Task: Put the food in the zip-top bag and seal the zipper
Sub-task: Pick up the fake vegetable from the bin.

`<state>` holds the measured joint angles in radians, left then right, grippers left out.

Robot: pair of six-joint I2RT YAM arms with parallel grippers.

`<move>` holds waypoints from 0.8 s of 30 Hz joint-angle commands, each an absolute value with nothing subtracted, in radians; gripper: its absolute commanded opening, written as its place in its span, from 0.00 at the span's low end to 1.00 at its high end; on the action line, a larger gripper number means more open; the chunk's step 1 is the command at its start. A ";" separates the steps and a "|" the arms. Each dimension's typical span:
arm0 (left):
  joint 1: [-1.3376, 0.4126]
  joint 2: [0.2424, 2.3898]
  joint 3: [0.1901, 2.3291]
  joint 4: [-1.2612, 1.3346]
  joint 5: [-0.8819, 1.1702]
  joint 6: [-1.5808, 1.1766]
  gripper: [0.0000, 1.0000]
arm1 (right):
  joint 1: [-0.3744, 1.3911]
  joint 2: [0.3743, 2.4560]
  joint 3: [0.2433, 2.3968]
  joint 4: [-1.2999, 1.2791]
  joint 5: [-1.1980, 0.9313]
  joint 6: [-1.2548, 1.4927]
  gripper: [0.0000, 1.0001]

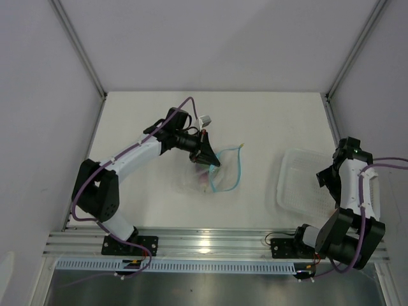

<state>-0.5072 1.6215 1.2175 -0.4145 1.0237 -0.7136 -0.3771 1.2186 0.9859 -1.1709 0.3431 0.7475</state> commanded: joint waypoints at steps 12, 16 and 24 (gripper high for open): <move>-0.499 1.589 1.151 -0.377 1.039 -0.683 0.01 | -0.686 1.357 0.897 -0.999 0.452 0.730 0.94; -0.497 1.580 1.131 -0.367 1.043 -0.678 0.01 | -0.692 1.359 0.864 -0.940 0.466 0.723 0.91; -0.488 1.580 1.117 -0.347 1.051 -0.686 0.01 | -0.692 1.382 0.799 -0.855 0.446 0.727 0.88</move>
<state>-0.4995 1.6211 1.1164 -0.3828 1.0252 -0.7059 -0.6853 1.3678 0.8146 -0.9123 0.4252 0.7212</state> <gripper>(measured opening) 0.005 0.884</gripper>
